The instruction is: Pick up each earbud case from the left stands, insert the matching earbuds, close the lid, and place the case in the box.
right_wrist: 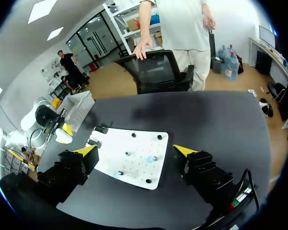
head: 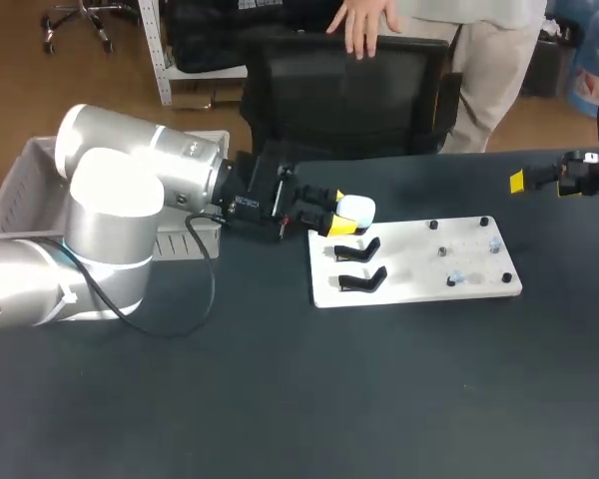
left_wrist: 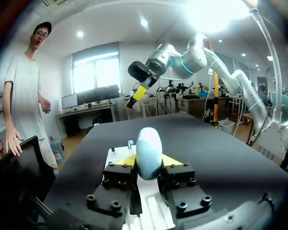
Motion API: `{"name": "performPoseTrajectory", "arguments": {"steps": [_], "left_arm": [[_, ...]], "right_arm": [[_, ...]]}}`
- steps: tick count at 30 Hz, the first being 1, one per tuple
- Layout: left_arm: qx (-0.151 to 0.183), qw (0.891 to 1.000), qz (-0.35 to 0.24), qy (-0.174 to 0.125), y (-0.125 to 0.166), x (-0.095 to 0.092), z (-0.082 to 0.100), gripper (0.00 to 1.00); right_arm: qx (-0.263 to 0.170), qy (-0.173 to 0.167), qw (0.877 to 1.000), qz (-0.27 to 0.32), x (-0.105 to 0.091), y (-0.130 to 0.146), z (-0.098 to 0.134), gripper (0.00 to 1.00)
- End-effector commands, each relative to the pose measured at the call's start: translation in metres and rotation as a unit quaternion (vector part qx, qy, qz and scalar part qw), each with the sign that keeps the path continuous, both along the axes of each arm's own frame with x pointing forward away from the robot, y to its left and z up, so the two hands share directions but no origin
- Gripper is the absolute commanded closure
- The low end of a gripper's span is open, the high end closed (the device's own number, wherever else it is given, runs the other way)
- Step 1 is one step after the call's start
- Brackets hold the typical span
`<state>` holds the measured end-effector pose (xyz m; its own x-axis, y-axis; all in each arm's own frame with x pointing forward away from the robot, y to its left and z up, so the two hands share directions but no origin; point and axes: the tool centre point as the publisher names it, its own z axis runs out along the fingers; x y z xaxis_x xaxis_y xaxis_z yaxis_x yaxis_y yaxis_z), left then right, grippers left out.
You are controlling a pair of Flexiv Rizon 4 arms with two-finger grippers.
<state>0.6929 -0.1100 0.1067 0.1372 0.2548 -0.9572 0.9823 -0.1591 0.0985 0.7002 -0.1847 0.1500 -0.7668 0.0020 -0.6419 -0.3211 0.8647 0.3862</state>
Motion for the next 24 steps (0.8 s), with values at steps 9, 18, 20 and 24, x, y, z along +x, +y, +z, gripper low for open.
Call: {"name": "performPoseTrajectory", "arguments": {"steps": [9, 18, 20, 24], "left_arm": [[-0.007, 0.999, 0.03, -0.01, 0.0044, -0.0057, 0.0006, 1.0], [-0.007, 0.999, 0.03, -0.01, 0.0044, -0.0057, 0.0006, 1.0], [-0.007, 0.999, 0.03, -0.01, 0.0044, -0.0057, 0.0006, 1.0], [-0.009, 0.999, 0.029, -0.01, 0.0047, -0.0077, 0.0002, 1.0]], "right_arm": [[0.0, 0.0, 1.0, 0.0, 0.0, -0.0002, -0.0001, 0.0], [0.0, 0.0, 1.0, 0.0, 0.0, -0.0002, -0.0001, 0.0], [0.0, 0.0, 1.0, 0.0, 0.0, -0.0002, -0.0001, 0.0], [0.0, 0.0, 1.0, 0.0, 0.0, -0.0002, -0.0001, 0.0]]}}
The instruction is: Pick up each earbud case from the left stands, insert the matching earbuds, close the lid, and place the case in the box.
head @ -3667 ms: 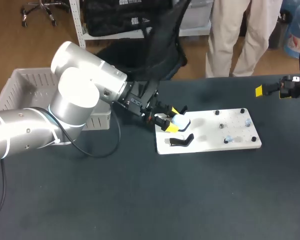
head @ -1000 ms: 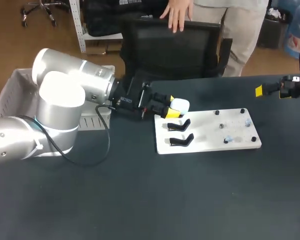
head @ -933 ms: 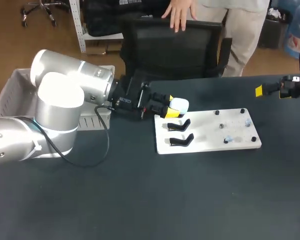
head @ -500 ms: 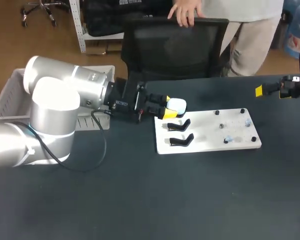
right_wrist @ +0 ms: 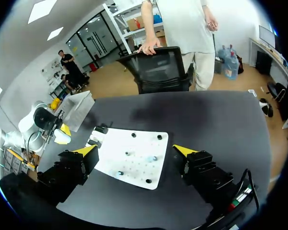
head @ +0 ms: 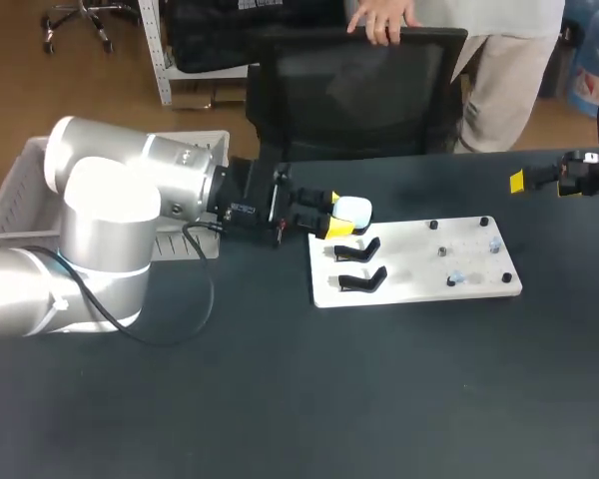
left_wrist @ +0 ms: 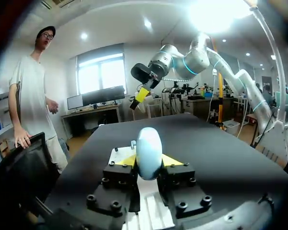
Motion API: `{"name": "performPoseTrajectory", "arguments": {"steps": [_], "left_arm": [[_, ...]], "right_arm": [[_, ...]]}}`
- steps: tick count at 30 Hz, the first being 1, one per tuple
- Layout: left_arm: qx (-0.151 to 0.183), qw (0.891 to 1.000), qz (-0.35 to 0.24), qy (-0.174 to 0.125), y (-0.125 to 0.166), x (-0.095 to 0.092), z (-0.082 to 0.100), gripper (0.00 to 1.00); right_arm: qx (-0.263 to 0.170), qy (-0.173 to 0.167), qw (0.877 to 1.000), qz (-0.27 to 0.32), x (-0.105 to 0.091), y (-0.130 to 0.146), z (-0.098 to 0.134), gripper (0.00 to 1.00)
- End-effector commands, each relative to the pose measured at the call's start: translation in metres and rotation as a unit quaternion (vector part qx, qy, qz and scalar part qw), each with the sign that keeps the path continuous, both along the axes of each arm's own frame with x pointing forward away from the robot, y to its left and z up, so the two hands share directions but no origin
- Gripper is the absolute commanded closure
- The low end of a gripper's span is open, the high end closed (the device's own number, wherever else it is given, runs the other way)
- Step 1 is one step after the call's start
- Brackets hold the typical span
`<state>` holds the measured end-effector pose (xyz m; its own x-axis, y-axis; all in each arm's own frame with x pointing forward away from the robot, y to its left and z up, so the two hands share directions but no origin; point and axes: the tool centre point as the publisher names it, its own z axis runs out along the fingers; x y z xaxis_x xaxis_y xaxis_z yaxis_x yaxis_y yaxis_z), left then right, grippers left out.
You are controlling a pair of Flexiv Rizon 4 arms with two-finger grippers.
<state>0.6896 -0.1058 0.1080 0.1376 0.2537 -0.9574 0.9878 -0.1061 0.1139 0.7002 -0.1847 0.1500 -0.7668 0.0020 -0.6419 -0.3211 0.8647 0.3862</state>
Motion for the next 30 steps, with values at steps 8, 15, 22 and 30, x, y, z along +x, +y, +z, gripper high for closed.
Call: {"name": "performPoseTrajectory", "arguments": {"steps": [8, 15, 22, 30], "left_arm": [[-0.044, 0.999, 0.01, 0.003, -0.002, -0.007, 0.0, 1.0], [-0.048, 0.999, 0.004, -0.003, -0.006, -0.007, 0.004, 1.0], [-0.051, 0.999, -0.003, -0.008, -0.01, -0.006, 0.008, 1.0], [-0.053, 0.998, -0.016, -0.006, -0.019, -0.006, 0.007, 1.0]], "right_arm": [[0.0, 0.0, 1.0, 0.0, 0.0, 0.0, 0.0, 0.0], [0.0, 0.0, 1.0, 0.0, 0.0, 0.0, 0.0, 0.0], [-0.007, 0.003, 1.0, 0.006, -0.002, 0.007, -0.003, 0.0], [-0.027, 0.004, 0.999, 0.039, -0.017, 0.037, -0.001, 0.0]]}}
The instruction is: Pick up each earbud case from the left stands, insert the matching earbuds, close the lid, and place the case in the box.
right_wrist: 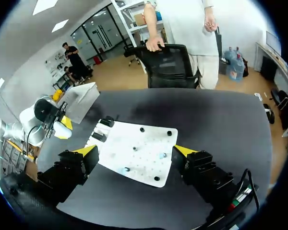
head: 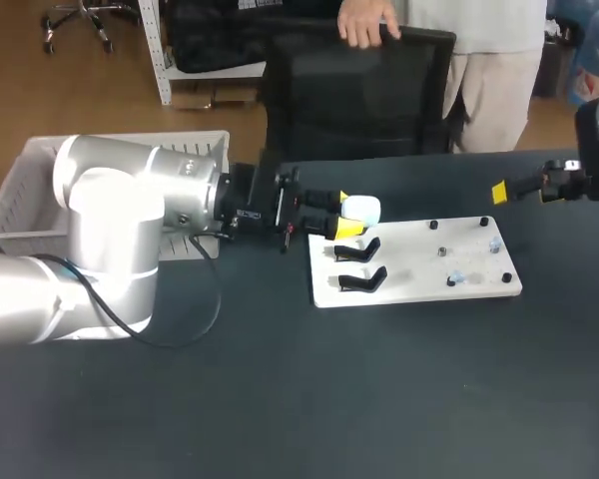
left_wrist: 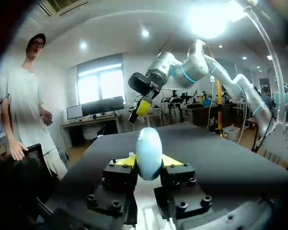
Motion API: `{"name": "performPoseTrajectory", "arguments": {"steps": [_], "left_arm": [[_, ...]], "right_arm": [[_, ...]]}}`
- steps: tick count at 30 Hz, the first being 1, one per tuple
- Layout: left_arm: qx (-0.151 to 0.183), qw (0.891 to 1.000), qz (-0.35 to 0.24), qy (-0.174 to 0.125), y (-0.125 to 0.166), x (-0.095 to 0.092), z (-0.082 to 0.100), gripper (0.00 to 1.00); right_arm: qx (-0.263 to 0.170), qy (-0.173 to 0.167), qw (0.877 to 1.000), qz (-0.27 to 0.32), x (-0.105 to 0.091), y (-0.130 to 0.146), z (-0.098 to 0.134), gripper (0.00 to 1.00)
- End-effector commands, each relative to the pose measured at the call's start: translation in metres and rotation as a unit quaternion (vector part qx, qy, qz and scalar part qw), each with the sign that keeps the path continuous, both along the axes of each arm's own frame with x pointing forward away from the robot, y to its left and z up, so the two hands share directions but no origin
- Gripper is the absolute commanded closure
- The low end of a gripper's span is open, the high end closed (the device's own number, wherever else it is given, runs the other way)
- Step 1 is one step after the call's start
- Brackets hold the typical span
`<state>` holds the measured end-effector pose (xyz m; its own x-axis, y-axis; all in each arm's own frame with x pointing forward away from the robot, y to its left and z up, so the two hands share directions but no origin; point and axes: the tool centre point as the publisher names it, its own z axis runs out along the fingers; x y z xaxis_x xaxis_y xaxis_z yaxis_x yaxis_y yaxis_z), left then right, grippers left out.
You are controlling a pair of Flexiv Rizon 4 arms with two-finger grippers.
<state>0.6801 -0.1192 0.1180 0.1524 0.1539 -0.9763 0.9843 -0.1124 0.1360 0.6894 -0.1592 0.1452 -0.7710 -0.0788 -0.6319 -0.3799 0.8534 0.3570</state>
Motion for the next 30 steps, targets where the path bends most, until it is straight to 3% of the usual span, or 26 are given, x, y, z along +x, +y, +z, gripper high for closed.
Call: {"name": "performPoseTrajectory", "arguments": {"steps": [1, 6, 15, 30], "left_arm": [[-0.003, 1.0, -0.01, 0.001, -0.007, 0.003, -0.003, 1.0], [-0.005, 1.0, -0.016, 0.008, -0.011, 0.003, -0.003, 1.0], [-0.016, 0.999, -0.02, 0.029, -0.018, 0.005, -0.004, 1.0], [-0.025, 0.999, -0.018, 0.041, -0.022, 0.002, -0.008, 1.0]], "right_arm": [[-0.008, -0.003, 1.0, 0.007, -0.008, 0.015, 0.005, 0.0], [-0.008, -0.01, 0.999, 0.03, -0.019, 0.031, 0.013, 0.0], [-0.059, -0.01, 0.997, 0.047, -0.032, 0.07, 0.017, 0.0], [-0.085, 0.008, 0.993, 0.084, -0.032, 0.113, 0.014, 0.0]]}}
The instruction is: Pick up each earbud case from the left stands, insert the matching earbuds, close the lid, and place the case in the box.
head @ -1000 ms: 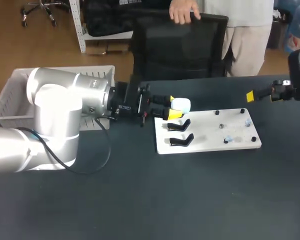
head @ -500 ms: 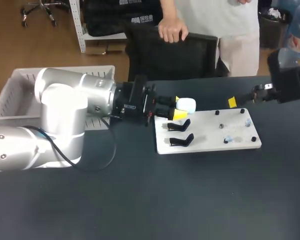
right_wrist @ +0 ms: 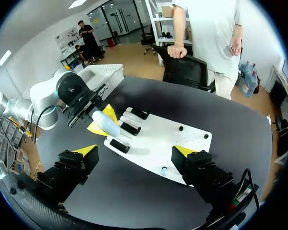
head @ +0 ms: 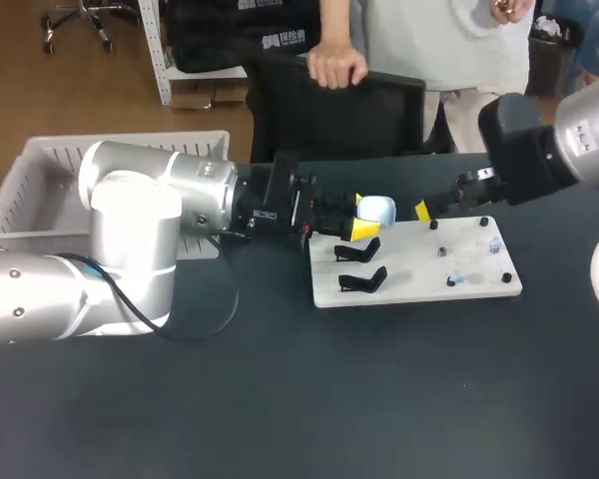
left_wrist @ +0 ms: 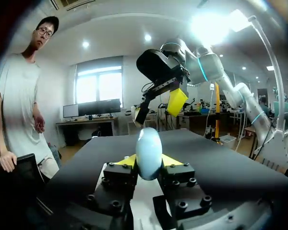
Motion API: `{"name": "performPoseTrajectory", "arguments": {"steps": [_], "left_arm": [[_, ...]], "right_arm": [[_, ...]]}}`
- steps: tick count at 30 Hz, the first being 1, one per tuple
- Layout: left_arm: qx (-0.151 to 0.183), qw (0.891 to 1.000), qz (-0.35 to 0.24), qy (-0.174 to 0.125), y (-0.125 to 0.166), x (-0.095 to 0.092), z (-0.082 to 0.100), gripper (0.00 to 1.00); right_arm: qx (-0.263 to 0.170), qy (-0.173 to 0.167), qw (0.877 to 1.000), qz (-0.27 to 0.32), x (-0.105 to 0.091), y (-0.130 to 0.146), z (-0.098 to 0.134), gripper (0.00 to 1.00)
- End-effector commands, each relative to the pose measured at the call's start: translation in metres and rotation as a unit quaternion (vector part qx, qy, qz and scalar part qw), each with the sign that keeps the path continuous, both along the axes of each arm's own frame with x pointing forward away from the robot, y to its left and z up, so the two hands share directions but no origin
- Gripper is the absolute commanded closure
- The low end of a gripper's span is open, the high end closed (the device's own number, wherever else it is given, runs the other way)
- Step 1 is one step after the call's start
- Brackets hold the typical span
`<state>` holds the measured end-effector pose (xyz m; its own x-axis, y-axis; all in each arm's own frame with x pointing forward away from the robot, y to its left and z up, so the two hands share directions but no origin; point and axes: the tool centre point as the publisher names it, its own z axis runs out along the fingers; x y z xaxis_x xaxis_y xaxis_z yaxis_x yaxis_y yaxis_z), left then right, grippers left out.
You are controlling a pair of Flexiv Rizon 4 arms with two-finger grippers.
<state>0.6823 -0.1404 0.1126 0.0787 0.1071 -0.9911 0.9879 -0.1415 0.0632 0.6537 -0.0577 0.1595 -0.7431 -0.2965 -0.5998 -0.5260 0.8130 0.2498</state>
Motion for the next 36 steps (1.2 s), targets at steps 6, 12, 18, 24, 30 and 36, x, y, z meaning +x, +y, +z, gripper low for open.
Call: {"name": "performPoseTrajectory", "arguments": {"steps": [6, 12, 18, 24, 30, 36], "left_arm": [[-0.006, 1.0, -0.002, 0.004, -0.001, -0.001, -0.002, 1.0], [-0.011, 1.0, 0.002, 0.004, 0.0, -0.001, -0.003, 1.0], [-0.011, 1.0, 0.002, 0.004, 0.0, -0.001, -0.003, 1.0], [-0.011, 1.0, 0.002, 0.004, 0.0, -0.001, -0.003, 1.0], [-0.011, 1.0, 0.002, 0.004, 0.0, -0.001, -0.003, 1.0], [-0.011, 1.0, 0.002, 0.004, 0.0, -0.001, -0.003, 1.0]], "right_arm": [[-0.023, 0.008, 1.0, 0.008, 0.003, 0.021, -0.002, 0.0], [-0.026, 0.019, 0.999, 0.022, 0.001, 0.03, -0.007, 0.0], [-0.022, 0.025, 0.999, 0.031, 0.002, 0.038, -0.009, 0.0], [-0.017, 0.033, 0.999, 0.036, 0.008, 0.043, -0.013, 0.0], [-0.016, 0.04, 0.998, 0.042, 0.01, 0.049, -0.015, 0.0], [-0.018, 0.047, 0.998, 0.043, 0.012, 0.048, -0.019, 0.0]]}}
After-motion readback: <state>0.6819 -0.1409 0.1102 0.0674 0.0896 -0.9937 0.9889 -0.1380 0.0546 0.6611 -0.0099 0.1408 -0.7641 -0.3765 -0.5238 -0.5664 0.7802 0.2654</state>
